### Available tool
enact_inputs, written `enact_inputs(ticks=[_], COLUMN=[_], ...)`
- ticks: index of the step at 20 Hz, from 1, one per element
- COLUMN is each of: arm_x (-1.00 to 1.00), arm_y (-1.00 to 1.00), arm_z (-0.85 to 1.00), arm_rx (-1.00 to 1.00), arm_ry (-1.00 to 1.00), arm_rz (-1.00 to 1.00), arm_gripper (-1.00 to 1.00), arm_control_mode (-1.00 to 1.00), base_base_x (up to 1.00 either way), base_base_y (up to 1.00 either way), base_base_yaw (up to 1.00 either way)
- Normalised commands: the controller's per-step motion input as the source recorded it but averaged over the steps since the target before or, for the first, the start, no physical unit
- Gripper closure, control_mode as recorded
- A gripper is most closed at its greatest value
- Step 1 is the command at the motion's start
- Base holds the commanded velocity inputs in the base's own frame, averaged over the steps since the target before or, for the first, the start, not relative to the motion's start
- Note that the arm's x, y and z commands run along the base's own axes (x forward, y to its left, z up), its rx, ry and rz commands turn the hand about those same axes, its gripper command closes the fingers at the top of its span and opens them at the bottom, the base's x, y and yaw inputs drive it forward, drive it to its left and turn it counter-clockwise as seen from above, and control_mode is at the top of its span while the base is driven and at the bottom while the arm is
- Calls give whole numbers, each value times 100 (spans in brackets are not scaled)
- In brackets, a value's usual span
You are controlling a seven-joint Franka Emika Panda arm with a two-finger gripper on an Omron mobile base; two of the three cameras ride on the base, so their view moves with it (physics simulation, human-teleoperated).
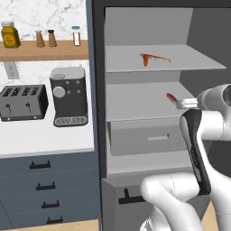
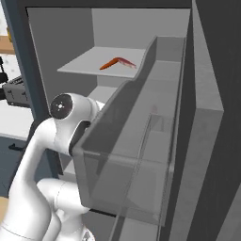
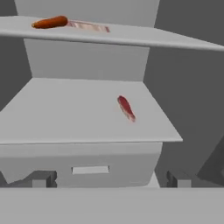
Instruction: Place one carrot and one steak in each tupperware on the nearby counter, to pack two identical lunches.
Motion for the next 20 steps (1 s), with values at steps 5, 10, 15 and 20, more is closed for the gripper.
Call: enact_inputs(ticks=[5,10,15,20], arm_x=[72,49,72,54], arm_y=[-71,-25,-28,-3], arm_z=[0,-25,-50,-22], arm_rx=[0,7,4,-1], arm_ry=[5,7,1,0], arm_rz=[-1,-3,0,1], arm_gripper=[-100,-100,-100,-100], arm_control_mode=[-100,-100,-100,-100], base_base_x=[0,0,0,0], base_base_y=[0,0,0,0], base_base_yaw=[0,0,0,0])
